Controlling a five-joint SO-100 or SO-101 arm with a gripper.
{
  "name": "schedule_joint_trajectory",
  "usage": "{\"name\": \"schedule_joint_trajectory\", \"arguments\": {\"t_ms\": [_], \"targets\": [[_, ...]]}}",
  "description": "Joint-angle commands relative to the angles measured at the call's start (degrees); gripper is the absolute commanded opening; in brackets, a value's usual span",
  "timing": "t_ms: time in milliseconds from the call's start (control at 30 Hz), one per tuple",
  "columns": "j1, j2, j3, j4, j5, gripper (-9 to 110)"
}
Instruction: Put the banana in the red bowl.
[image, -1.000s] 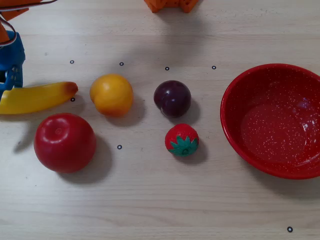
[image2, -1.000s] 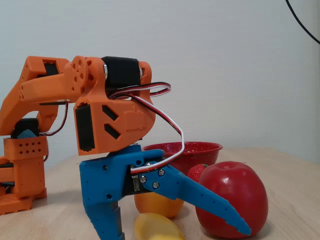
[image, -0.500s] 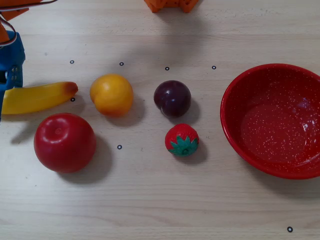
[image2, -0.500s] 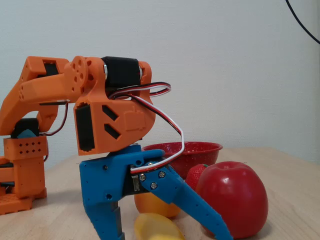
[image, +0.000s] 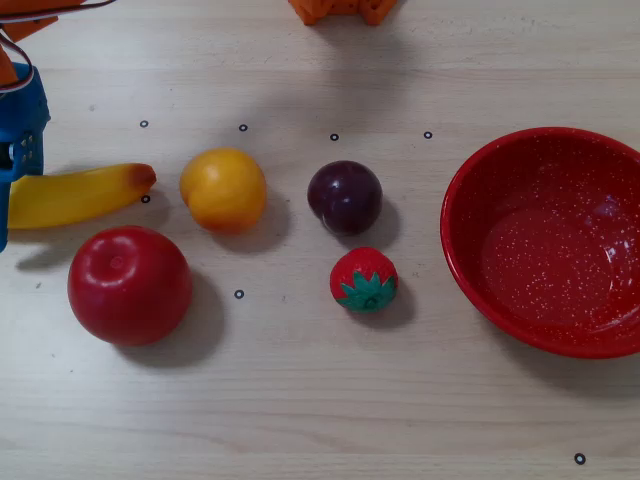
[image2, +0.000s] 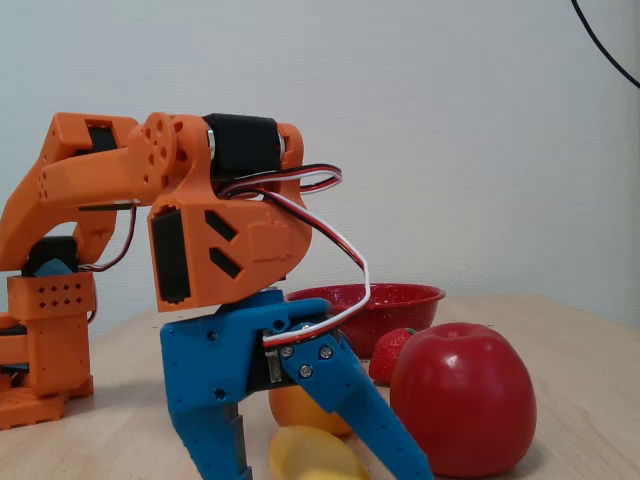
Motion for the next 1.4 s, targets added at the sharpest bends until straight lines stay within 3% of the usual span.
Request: {"name": "schedule_joint_trajectory", "arguments": {"t_ms": [0, 467, 733, 1067, 1367], "targets": [[-0.44, 2.81, -0.35, -1.49, 0.26, 33], [-0.44, 2.81, -0.09, -1.49, 1.93, 20], [-0.18, 2.9, -0.18, -0.26, 3.78, 0], [0.79, 5.8, -8.26, 8.26, -0.18, 0], [3.6, 18.98, -12.13, 19.86, -5.45, 0]]}}
